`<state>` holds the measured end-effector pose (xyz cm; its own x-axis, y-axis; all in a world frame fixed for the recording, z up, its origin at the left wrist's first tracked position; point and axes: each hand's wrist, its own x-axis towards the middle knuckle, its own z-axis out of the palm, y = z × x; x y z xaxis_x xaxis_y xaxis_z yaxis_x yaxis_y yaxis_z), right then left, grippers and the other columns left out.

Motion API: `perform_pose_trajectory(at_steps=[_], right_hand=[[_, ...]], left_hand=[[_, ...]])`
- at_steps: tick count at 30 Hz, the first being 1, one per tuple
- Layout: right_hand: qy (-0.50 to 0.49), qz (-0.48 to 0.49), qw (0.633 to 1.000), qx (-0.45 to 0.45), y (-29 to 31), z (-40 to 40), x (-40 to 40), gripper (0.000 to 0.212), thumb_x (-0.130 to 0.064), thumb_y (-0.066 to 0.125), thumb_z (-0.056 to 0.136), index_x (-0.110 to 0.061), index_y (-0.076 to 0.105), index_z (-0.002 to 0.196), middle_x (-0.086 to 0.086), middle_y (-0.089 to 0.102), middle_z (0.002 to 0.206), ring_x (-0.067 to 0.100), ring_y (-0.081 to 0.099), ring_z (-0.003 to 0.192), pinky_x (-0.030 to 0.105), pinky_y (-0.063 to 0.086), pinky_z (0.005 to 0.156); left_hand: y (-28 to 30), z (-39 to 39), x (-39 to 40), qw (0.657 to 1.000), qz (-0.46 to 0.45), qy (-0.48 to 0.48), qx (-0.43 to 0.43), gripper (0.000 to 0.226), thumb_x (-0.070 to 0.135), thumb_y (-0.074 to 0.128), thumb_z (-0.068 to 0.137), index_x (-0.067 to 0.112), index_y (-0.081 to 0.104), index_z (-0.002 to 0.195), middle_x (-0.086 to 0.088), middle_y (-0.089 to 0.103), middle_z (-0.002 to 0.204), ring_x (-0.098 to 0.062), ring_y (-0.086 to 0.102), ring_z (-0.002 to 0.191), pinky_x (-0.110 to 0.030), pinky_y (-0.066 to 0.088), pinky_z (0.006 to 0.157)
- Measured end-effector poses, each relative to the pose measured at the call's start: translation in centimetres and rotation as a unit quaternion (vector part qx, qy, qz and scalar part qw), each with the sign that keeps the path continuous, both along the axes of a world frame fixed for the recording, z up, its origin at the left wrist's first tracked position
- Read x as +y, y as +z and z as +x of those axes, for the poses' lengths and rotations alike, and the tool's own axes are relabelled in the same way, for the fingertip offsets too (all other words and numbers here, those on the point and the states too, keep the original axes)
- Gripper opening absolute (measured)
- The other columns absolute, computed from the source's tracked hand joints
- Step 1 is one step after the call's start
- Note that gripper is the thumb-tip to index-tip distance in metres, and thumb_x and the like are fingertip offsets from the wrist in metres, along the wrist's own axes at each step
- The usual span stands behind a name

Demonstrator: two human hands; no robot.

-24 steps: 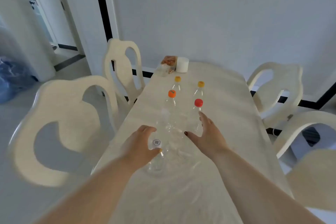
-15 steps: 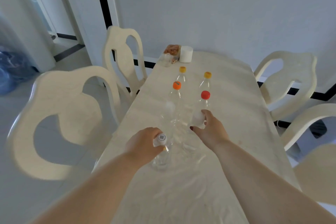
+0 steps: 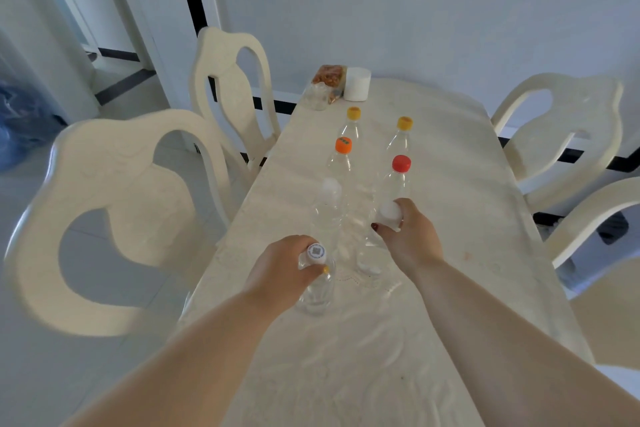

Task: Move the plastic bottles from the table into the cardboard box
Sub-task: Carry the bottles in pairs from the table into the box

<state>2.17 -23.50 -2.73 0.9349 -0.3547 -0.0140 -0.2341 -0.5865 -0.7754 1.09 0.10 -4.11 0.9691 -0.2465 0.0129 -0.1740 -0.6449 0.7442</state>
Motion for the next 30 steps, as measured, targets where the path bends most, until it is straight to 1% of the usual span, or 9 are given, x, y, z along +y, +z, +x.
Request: perform_pose_trajectory(at_steps=[3, 8, 12, 16, 19, 22, 25, 27, 30], right_hand=[[0.002, 0.017, 1.000, -0.024, 0.7, -1.2, 0.0, 0.034, -0.036, 0.072, 0.084, -0.028, 0.053, 0.111, -0.010, 0.062, 0.097, 0.020, 0.059, 0.091, 0.034, 0.047, 0.072], [-0.003, 0.035, 0.997, -0.068, 3.3, -4.0, -0.3, 0.029, -0.036, 0.075, 0.081, -0.037, 0.053, 0.098, -0.018, 0.062, 0.090, 0.002, 0.057, 0.085, 0.024, 0.041, 0.062], [-0.028, 0.030, 0.994, -0.098, 5.6, -7.7, -1.1, 0.030, -0.033, 0.077, 0.080, -0.036, 0.054, 0.098, -0.017, 0.062, 0.087, 0.006, 0.055, 0.081, 0.024, 0.041, 0.063], [-0.061, 0.023, 0.992, -0.110, 8.2, -12.3, -2.3, 0.030, -0.035, 0.078, 0.079, -0.036, 0.057, 0.100, -0.014, 0.064, 0.091, 0.010, 0.058, 0.083, 0.022, 0.041, 0.063], [-0.103, 0.025, 0.988, -0.115, 9.9, -17.0, -4.1, 0.030, -0.038, 0.078, 0.079, -0.044, 0.056, 0.098, -0.015, 0.065, 0.094, 0.008, 0.060, 0.089, 0.024, 0.044, 0.066], [-0.135, 0.022, 0.985, -0.107, 11.2, -21.7, -5.8, 0.031, -0.040, 0.078, 0.078, -0.046, 0.058, 0.101, -0.013, 0.068, 0.098, 0.010, 0.062, 0.093, 0.030, 0.050, 0.073], [-0.206, 0.012, 0.972, -0.116, 12.1, -27.8, -7.9, 0.031, -0.038, 0.080, 0.077, -0.052, 0.058, 0.094, -0.010, 0.070, 0.092, 0.011, 0.064, 0.084, 0.027, 0.053, 0.072], [-0.213, 0.016, 0.971, -0.107, 12.3, -29.3, -8.3, 0.030, -0.036, 0.080, 0.077, -0.046, 0.061, 0.097, -0.008, 0.071, 0.090, 0.013, 0.066, 0.078, 0.023, 0.053, 0.068], [-0.263, 0.016, 0.958, -0.112, 12.9, -34.6, -10.3, 0.031, -0.029, 0.080, 0.078, -0.035, 0.064, 0.104, -0.007, 0.073, 0.096, 0.014, 0.070, 0.080, 0.028, 0.053, 0.070]], left_hand=[[0.1, -0.2, 0.1, 1.000, -0.009, -0.010, -0.008, 0.019, 0.029, 0.077, 0.080, 0.027, 0.070, 0.098, 0.013, 0.071, 0.095, -0.010, 0.065, 0.092, -0.037, 0.054, 0.085], [1.9, -0.4, -0.6, 0.998, -0.028, -0.043, -0.030, 0.019, 0.033, 0.078, 0.081, 0.029, 0.068, 0.097, 0.015, 0.069, 0.095, -0.008, 0.065, 0.092, -0.032, 0.053, 0.085], [4.1, -1.0, -1.8, 0.992, -0.025, -0.110, -0.051, 0.018, 0.032, 0.078, 0.083, 0.028, 0.068, 0.097, 0.013, 0.068, 0.094, -0.011, 0.065, 0.093, -0.034, 0.054, 0.085], [6.2, -2.0, -3.6, 0.980, -0.011, -0.182, -0.075, 0.014, 0.031, 0.075, 0.086, 0.026, 0.066, 0.095, 0.011, 0.066, 0.090, -0.015, 0.064, 0.087, -0.040, 0.054, 0.083], [7.8, -3.5, -6.0, 0.965, -0.010, -0.248, -0.087, 0.011, 0.030, 0.073, 0.087, 0.025, 0.066, 0.094, 0.011, 0.066, 0.089, -0.015, 0.064, 0.087, -0.042, 0.055, 0.083], [9.0, -5.3, -8.9, 0.952, -0.030, -0.290, -0.096, 0.014, 0.033, 0.076, 0.082, 0.028, 0.069, 0.093, 0.013, 0.068, 0.089, -0.012, 0.066, 0.089, -0.041, 0.056, 0.082], [9.9, -8.2, -12.9, 0.927, -0.039, -0.362, -0.095, 0.022, 0.045, 0.073, 0.074, 0.026, 0.071, 0.086, 0.013, 0.069, 0.083, -0.006, 0.064, 0.082, -0.040, 0.058, 0.076], [10.3, -9.0, -13.8, 0.921, -0.045, -0.376, -0.088, 0.025, 0.047, 0.071, 0.072, 0.025, 0.070, 0.082, 0.011, 0.068, 0.078, -0.005, 0.063, 0.078, -0.041, 0.058, 0.073], [10.7, -12.0, -17.9, 0.893, -0.052, -0.437, -0.099, 0.023, 0.046, 0.074, 0.076, 0.023, 0.071, 0.081, 0.010, 0.067, 0.074, -0.005, 0.063, 0.074, -0.039, 0.058, 0.069]])
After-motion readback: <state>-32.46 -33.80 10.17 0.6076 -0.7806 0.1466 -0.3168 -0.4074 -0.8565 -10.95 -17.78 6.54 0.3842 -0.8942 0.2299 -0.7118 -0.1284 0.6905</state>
